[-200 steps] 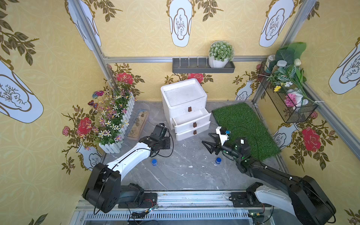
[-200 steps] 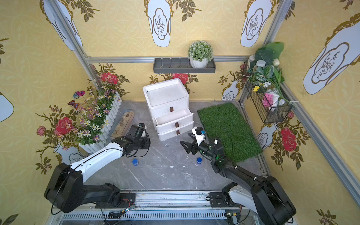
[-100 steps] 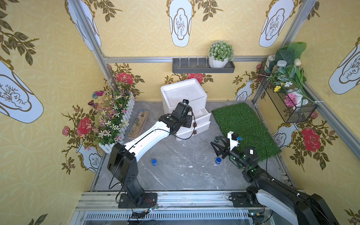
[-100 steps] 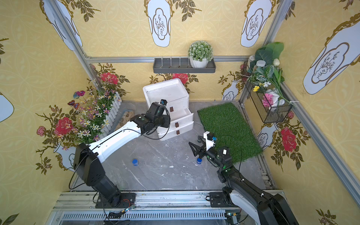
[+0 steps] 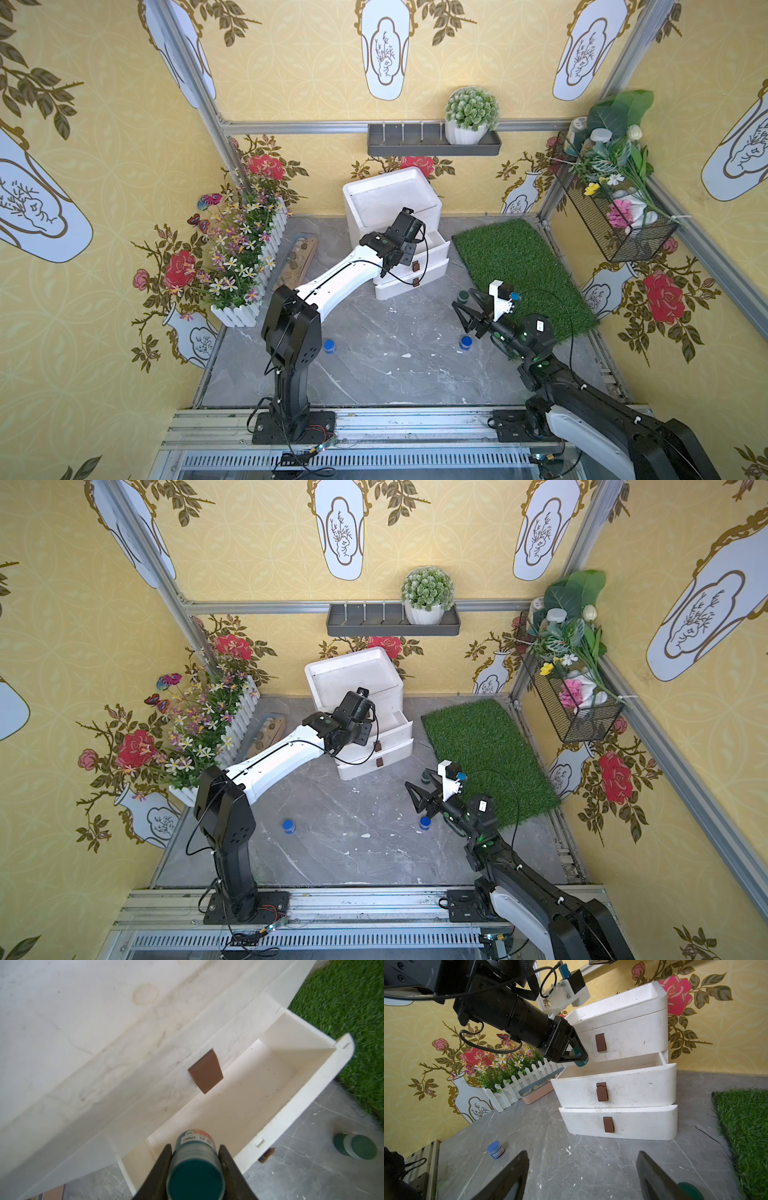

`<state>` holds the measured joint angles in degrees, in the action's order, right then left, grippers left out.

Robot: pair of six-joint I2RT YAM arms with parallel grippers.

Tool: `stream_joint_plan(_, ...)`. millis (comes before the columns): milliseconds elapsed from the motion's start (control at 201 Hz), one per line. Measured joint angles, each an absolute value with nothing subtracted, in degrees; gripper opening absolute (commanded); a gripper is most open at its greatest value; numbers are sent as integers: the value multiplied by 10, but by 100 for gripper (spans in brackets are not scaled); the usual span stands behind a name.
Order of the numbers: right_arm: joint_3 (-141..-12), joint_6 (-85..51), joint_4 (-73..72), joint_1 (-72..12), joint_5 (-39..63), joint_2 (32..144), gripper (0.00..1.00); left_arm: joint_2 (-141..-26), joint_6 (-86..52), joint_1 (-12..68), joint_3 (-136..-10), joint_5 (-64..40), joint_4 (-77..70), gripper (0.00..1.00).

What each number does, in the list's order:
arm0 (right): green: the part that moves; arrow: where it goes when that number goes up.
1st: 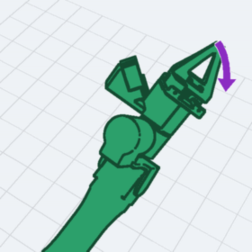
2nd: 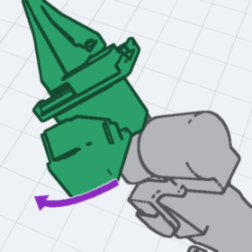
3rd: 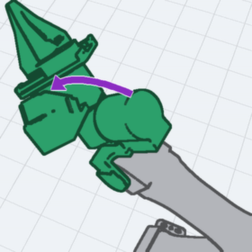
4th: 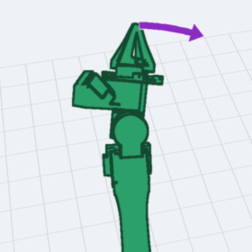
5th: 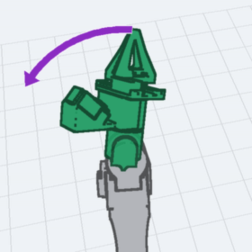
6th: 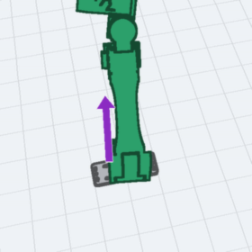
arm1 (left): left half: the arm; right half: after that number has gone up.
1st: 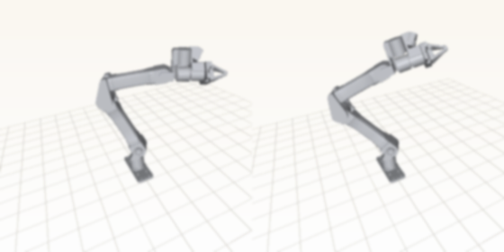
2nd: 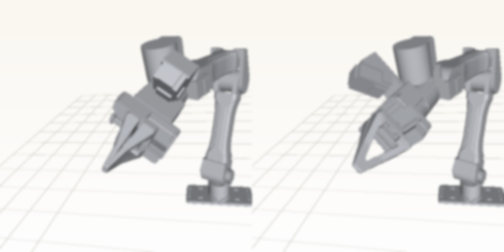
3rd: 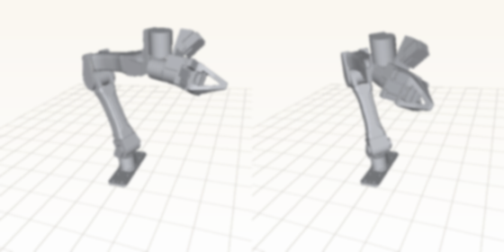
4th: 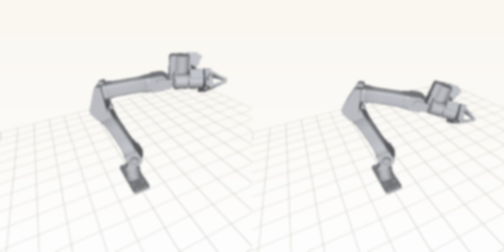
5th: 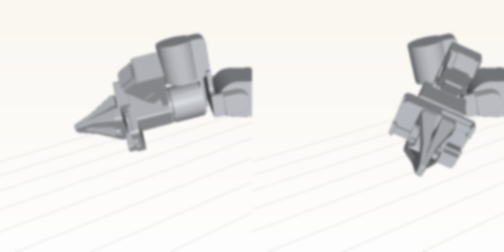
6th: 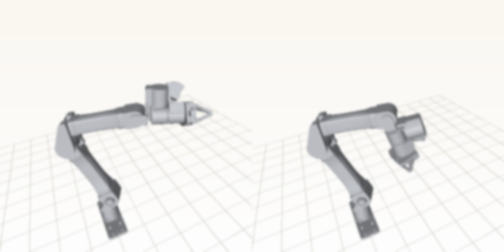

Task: Put the paint cans in the drawer according to color
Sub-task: Place the paint can in the drawer, then pick up the paint can at the center of the board.

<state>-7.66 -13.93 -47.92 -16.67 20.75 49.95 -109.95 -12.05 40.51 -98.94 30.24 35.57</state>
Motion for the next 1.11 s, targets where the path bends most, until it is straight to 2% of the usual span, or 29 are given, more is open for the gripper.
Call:
stream_joint_plan(110, -77, -140, -479, -166, 208, 500, 82, -1117, -114, 404, -999, 316, 363, 41)
stream_joint_plan(299, -77, -140, -479, -165, 208, 497, 82, -1130, -111, 401, -1010, 328, 367, 54)
stream_joint_plan(498, -79, -140, -474, -161, 205, 503, 81, -1121, -112, 400, -1008, 328, 371, 55)
stream_joint_plan(622, -104, -144, -439, -149, 173, 526, 77, -1067, -114, 401, -970, 307, 368, 56)
stream_joint_plan(752, -177, -158, -366, -139, 128, 602, 72, -952, -125, 405, -860, 261, 318, 69)
stream_joint_plan(936, -290, -169, -256, -151, 77, 734, 71, -737, -153, 399, -579, 213, 159, 97)
stream_joint_plan(1105, -367, -180, -168, -157, 30, 820, 71, -606, -205, 352, -365, 197, 8, 99)
